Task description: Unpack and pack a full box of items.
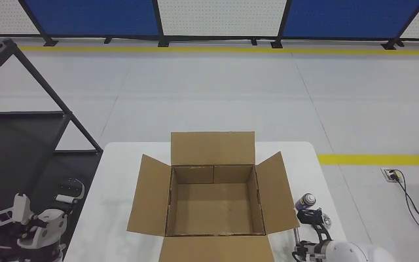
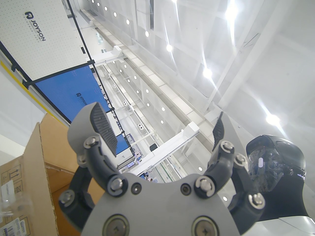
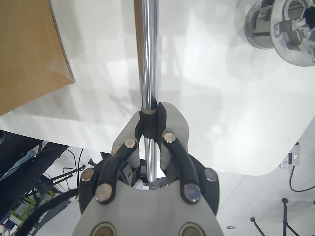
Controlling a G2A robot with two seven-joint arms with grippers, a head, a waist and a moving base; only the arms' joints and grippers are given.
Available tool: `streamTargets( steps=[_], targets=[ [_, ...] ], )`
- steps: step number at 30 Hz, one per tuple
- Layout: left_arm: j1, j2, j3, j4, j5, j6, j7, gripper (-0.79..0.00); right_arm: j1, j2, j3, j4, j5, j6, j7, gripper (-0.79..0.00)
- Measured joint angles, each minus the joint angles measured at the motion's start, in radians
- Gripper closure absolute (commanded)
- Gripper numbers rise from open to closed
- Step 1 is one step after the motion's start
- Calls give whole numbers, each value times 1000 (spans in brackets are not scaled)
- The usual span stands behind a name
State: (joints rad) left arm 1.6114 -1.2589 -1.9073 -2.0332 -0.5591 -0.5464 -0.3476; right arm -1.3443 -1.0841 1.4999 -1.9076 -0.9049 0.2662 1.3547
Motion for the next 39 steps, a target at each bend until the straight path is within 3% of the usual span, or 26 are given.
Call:
streamTargets(
  steps=[13,15,18,24,32,34,39],
  targets=[
    [0,0,0,0,0,0,0,-785,58,-3,-49,96,0,39,-15,0],
    [0,0,0,0,0,0,0,-785,65,-4,-56,109,-4,45,-16,-58],
    [0,0,0,0,0,0,0,-785,75,-4,-68,124,-12,58,-17,-15],
    [0,0,0,0,0,0,0,-785,83,-5,-80,136,-16,66,-20,-46],
    [0,0,0,0,0,0,0,-785,91,-4,-85,149,-10,66,-20,-268],
    [0,0,0,0,0,0,0,-785,88,-4,-82,146,-7,66,-21,-379],
    [0,0,0,0,0,0,0,-785,79,-2,-71,132,4,64,-27,-440]
  ],
)
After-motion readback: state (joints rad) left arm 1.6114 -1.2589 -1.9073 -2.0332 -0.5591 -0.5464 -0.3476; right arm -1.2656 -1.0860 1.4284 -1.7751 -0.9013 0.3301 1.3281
